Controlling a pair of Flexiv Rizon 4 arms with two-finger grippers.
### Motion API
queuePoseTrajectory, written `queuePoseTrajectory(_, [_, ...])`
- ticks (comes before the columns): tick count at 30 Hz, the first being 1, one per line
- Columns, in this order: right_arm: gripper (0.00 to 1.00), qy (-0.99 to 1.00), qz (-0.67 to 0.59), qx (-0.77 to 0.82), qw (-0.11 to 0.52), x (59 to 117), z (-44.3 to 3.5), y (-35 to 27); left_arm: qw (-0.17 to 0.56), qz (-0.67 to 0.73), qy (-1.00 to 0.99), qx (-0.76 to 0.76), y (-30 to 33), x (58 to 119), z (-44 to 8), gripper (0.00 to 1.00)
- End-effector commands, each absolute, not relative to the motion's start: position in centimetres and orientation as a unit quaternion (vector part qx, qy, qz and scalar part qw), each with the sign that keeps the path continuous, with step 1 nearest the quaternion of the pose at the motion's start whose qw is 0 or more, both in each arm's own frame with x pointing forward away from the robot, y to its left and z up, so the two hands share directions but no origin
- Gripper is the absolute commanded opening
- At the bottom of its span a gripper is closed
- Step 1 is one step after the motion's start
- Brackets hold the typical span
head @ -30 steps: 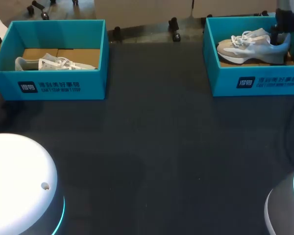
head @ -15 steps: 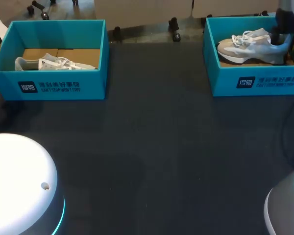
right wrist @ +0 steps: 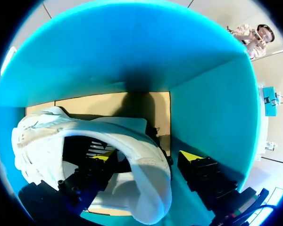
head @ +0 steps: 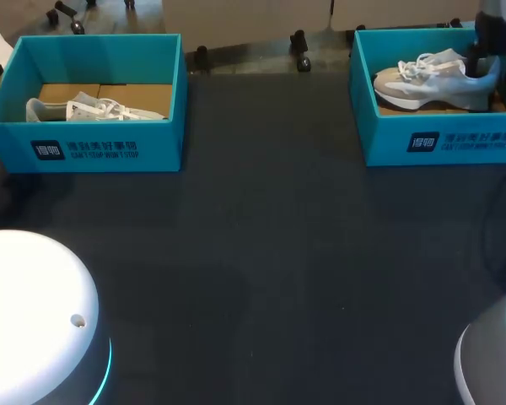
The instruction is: Take the shoe out of the shoebox, open the shoe tongue, remove and reinsert the insole, then place the shoe into the shoebox
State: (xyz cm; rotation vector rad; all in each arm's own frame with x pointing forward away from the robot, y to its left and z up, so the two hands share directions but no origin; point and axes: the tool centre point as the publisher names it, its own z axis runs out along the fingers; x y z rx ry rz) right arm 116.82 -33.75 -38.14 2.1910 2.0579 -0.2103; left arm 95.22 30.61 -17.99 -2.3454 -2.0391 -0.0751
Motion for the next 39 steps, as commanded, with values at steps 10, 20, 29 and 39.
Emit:
queuePoseTrajectory(10, [0.44,0.695,-0.074,0.713,0.052,117.7,-39.4,-34.0,0.016,-0.026,-0.656,-0.754,30.6,95.1,-18.0,1.00])
queuePoseTrajectory(20, [0.00,0.689,-0.074,0.719,0.057,117.2,-38.6,-33.9,0.016,-0.026,-0.656,-0.754,30.6,95.1,-18.0,1.00])
queuePoseTrajectory(29, [0.00,0.683,-0.078,0.721,0.080,117.0,-36.3,-34.6,0.016,-0.026,-0.656,-0.754,30.6,95.1,-18.0,1.00])
queuePoseTrajectory(39, [0.00,0.674,-0.087,0.725,0.109,116.5,-33.0,-36.1,0.016,-0.026,-0.656,-0.754,30.6,95.1,-18.0,1.00])
